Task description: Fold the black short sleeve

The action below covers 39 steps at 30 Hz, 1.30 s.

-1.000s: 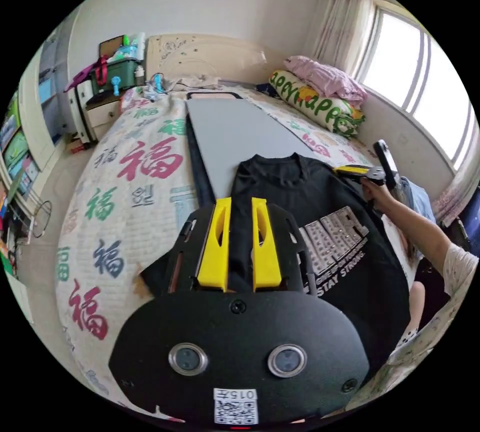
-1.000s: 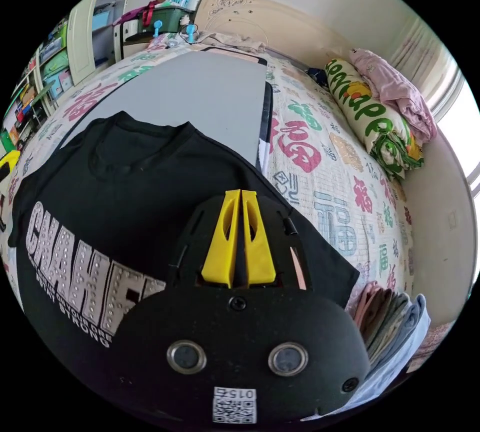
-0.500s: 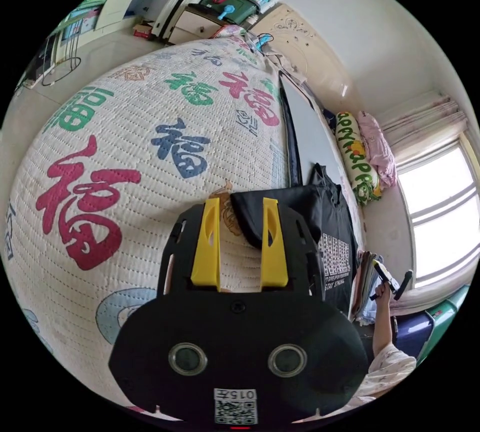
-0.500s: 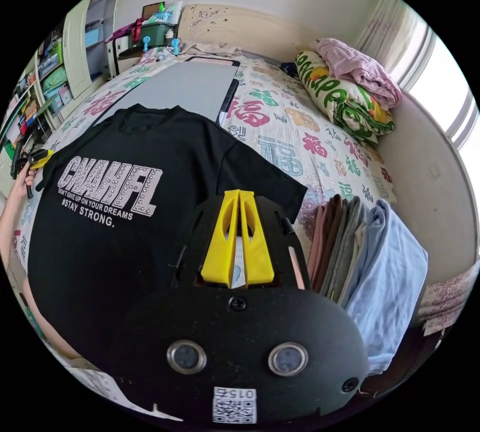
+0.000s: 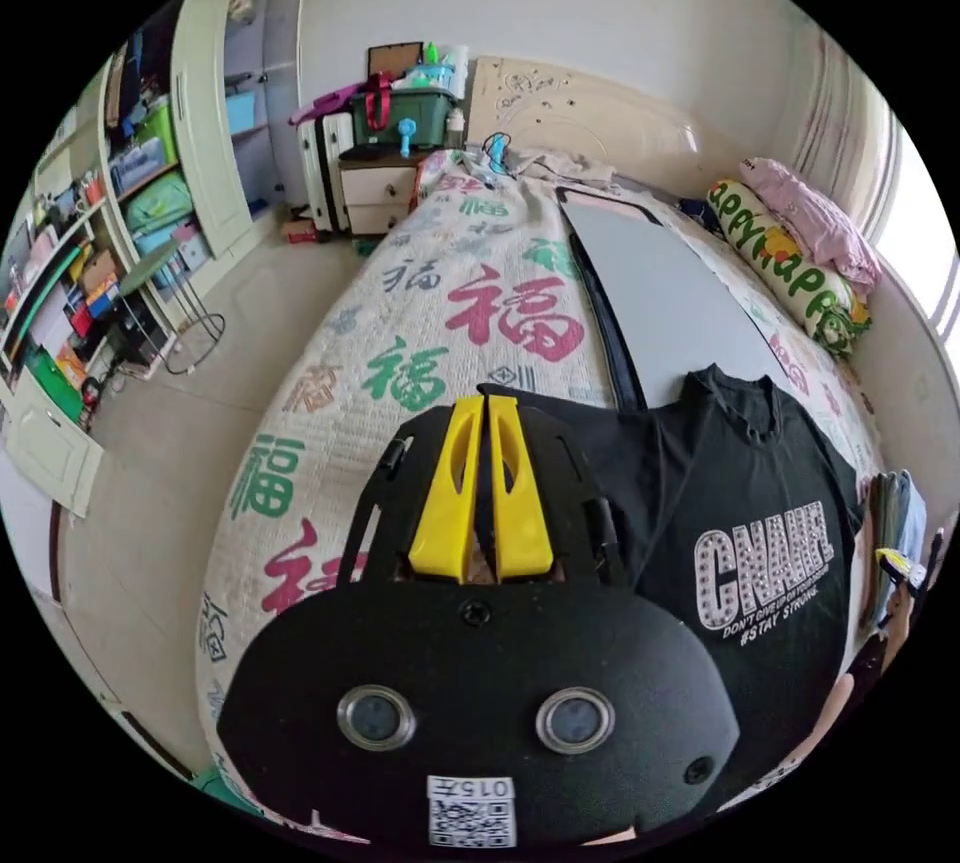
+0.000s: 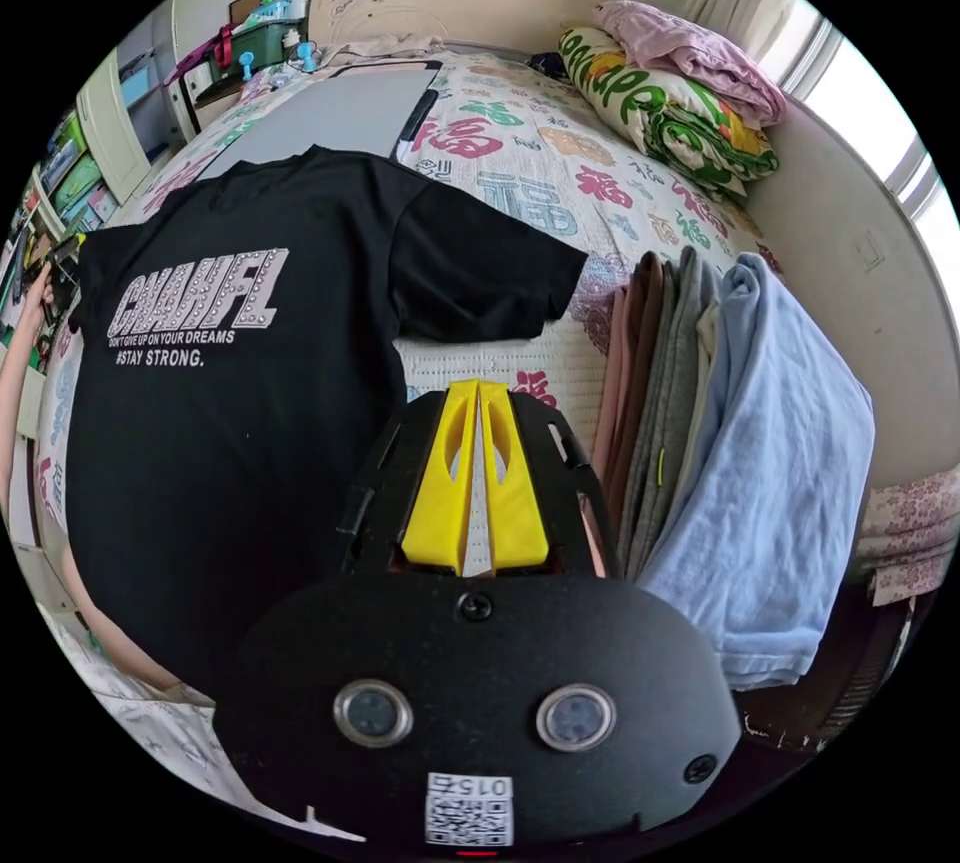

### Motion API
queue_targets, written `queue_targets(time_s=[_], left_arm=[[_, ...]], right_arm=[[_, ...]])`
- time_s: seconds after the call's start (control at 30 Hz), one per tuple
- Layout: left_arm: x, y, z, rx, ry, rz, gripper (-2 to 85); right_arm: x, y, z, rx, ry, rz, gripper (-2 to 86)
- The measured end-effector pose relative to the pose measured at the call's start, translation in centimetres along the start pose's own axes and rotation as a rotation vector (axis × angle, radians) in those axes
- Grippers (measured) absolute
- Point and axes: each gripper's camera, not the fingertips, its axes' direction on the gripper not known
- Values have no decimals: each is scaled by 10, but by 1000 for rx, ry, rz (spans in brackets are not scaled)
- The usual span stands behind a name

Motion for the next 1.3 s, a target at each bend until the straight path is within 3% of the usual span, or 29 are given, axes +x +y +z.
queue_targets(time_s=[0.13, 0.27, 0.37, 0.47, 0.63, 0.7, 1.0, 1.17, 1.3], left_arm=[[31, -14, -4, -5, -223, 74, 52], [12, 13, -32, 41, -189, 35, 81], [-13, 56, -77, 47, -95, 46, 86], [-45, 120, -135, 22, 118, 36, 88], [-92, 249, -232, -64, 507, -88, 96], [-94, 284, -253, -95, 579, -111, 100], [-69, 333, -317, -262, 485, -41, 126], [-71, 318, -324, -371, 433, -54, 136], [-73, 316, -324, -414, 367, -21, 118]], right_arm=[[22, 19, -37, -33, 52, -24, -10], [50, 45, -68, -60, -47, -9, -10], [72, 74, -97, -42, -195, 4, -8], [88, 106, -127, -31, -306, 7, 3], [119, 164, -173, -63, -413, 25, 89], [135, 183, -187, -57, -448, 48, 106], [195, 245, -219, 7, -778, 183, 116], [199, 241, -240, -28, -696, 114, 127], [221, 246, -244, -26, -749, 183, 122]])
